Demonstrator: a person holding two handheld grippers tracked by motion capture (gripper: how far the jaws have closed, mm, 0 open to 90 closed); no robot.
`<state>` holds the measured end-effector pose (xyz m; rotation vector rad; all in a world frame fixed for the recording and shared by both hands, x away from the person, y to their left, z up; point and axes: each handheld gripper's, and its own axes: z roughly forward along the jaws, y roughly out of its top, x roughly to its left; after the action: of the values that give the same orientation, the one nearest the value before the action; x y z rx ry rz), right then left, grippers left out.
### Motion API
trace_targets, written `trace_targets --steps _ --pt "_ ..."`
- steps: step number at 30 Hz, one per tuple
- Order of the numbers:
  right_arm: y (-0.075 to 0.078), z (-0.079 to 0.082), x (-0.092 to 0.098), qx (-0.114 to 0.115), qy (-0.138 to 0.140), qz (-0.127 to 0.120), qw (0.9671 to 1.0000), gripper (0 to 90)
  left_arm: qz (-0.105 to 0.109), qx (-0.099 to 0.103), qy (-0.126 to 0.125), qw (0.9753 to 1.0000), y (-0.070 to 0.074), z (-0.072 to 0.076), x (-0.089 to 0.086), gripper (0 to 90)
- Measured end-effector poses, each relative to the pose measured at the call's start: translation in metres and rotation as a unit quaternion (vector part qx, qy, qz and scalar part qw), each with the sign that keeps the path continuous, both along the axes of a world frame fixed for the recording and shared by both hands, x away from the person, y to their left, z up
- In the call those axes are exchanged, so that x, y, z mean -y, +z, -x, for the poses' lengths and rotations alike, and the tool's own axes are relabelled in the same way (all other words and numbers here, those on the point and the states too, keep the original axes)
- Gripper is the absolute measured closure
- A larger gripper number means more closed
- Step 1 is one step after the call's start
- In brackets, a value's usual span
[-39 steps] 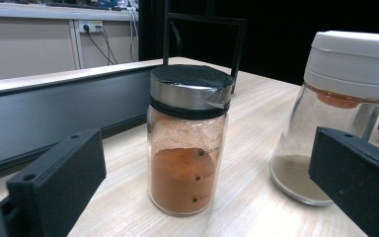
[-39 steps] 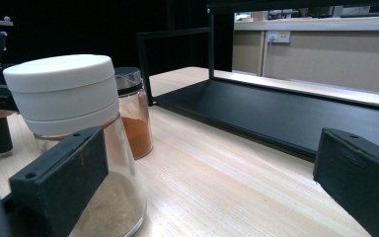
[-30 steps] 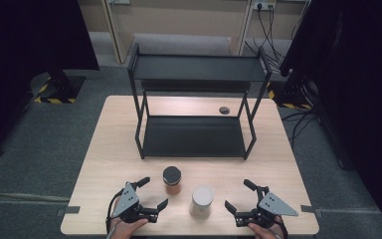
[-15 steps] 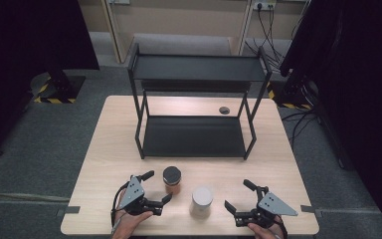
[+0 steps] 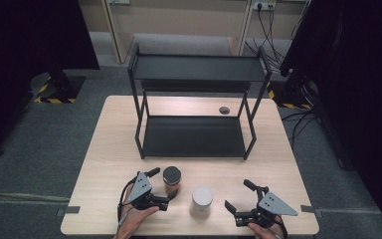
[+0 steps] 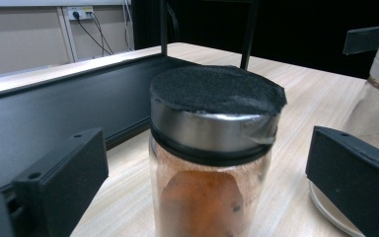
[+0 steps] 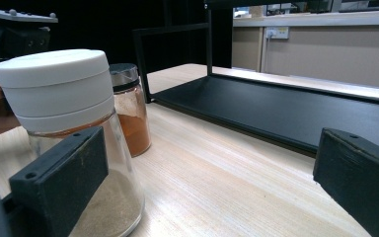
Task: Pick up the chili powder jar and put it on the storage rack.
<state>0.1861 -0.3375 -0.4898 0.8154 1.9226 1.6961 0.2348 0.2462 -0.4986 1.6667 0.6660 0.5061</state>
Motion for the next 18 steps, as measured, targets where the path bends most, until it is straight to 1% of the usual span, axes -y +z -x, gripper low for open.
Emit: trace_targets --steps 6,10,11,13,18 --pt "0.0 0.0 0.001 0.0 -0.001 -0.001 1.0 0.6 -0.008 -0.012 -0.001 0.9999 0.0 -0.008 0.005 4.9" --pt "0.0 0.0 0.001 0.0 0.0 -0.001 1.0 0.6 -0.008 -0.015 -0.003 0.9999 -0.001 -0.01 0.005 8.1" --pt "0.0 0.0 0.0 0.0 0.0 -0.001 1.0 0.7 -0.013 -0.015 -0.005 0.9998 0.0 -0.011 0.006 8.8" --pt "0.0 0.0 0.0 -0.001 0.0 -0.001 1.0 0.7 -0.014 -0.016 -0.006 0.9998 0.0 -0.012 0.006 9.3" --pt "0.0 0.0 0.001 -0.001 0.0 -0.001 1.0 0.8 -0.017 -0.026 -0.008 0.9995 0.002 -0.017 0.008 16.3"
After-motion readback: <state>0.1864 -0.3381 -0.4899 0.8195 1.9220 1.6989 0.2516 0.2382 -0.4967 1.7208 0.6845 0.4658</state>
